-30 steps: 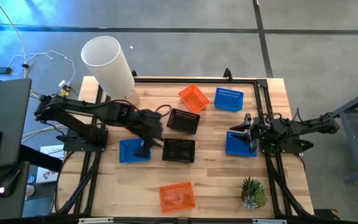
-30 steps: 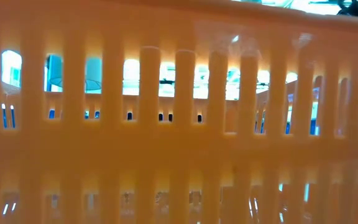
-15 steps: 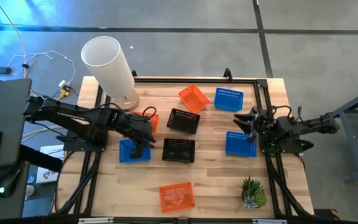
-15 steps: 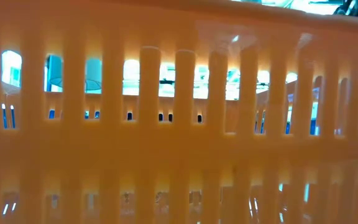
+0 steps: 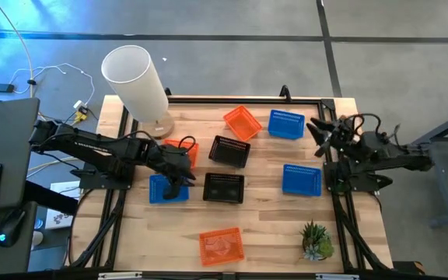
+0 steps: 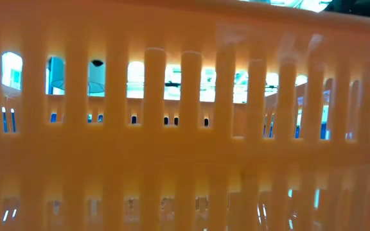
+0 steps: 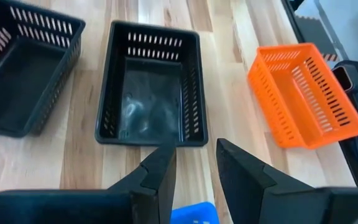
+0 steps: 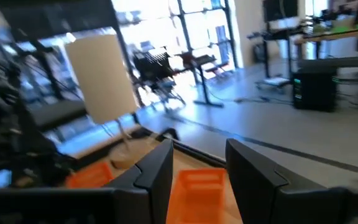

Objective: Stack baskets by color
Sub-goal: Stack the top right blue bin on the bottom right blue bin

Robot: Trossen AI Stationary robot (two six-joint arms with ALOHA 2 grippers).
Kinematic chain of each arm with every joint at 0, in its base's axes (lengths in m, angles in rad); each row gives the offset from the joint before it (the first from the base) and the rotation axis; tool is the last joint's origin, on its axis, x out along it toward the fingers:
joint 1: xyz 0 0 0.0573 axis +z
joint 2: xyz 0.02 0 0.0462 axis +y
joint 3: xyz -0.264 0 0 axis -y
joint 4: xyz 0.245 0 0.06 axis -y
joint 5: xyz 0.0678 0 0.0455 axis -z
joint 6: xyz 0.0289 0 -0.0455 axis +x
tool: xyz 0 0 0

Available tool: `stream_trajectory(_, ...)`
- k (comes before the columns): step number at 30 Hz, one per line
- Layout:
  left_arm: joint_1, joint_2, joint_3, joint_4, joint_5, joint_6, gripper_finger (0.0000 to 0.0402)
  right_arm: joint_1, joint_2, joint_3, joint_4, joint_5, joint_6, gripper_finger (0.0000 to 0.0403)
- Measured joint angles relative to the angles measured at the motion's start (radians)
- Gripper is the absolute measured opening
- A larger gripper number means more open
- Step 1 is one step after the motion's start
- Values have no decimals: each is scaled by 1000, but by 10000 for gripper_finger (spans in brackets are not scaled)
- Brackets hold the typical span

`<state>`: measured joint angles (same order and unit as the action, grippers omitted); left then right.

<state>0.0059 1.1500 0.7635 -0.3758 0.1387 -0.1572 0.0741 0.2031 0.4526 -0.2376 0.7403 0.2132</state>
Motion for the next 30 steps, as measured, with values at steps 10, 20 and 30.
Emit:
stream_trajectory(10,0,0,0,25,1,-15,104,-160,337,316,-373,-86,153,135)
stream_trajectory(20,0,0,0,22,1,-15,104,-454,686,558,-683,-395,111,135)
stream_trajectory(30,0,1,0,-9,1,-15,104,-589,987,595,-775,-570,-92,135)
